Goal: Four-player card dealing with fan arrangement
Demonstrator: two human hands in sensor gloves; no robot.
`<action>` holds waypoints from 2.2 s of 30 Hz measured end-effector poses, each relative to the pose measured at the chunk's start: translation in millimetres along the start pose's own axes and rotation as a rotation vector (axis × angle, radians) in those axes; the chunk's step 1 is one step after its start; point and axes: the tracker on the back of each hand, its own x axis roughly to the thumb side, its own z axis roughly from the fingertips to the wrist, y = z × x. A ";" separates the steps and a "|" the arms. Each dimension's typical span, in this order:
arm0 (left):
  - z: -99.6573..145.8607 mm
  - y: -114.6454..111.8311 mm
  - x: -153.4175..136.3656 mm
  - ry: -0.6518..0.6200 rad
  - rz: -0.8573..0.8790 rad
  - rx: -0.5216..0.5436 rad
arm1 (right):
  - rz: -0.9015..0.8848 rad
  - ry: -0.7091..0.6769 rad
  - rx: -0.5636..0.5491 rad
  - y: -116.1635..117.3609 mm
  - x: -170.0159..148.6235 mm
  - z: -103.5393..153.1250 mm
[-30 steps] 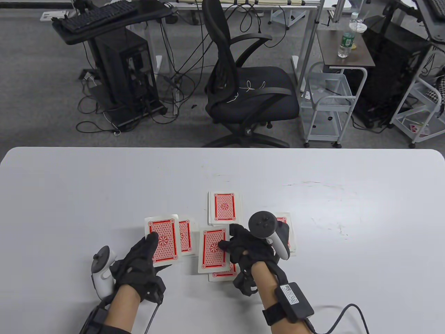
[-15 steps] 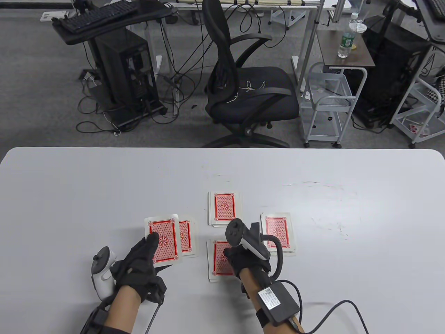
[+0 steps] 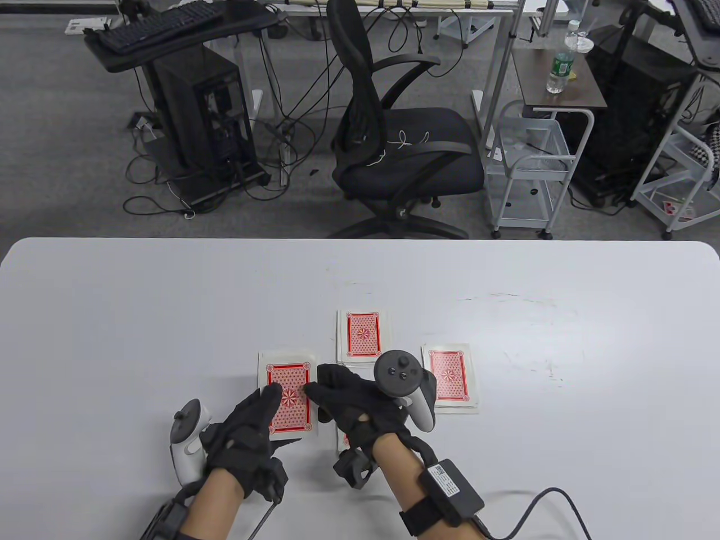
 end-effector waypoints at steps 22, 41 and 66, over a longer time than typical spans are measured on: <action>4.0 82.3 16.5 0.053 -0.015 0.304 | 0.428 0.257 0.024 30.3 18.8 -111.7; 1.7 77.7 18.0 0.052 -0.079 0.298 | 1.027 0.300 -0.017 59.2 15.4 -119.1; -8.1 -34.7 20.0 -0.150 -1.063 0.058 | 0.980 0.343 0.079 19.1 -19.7 6.4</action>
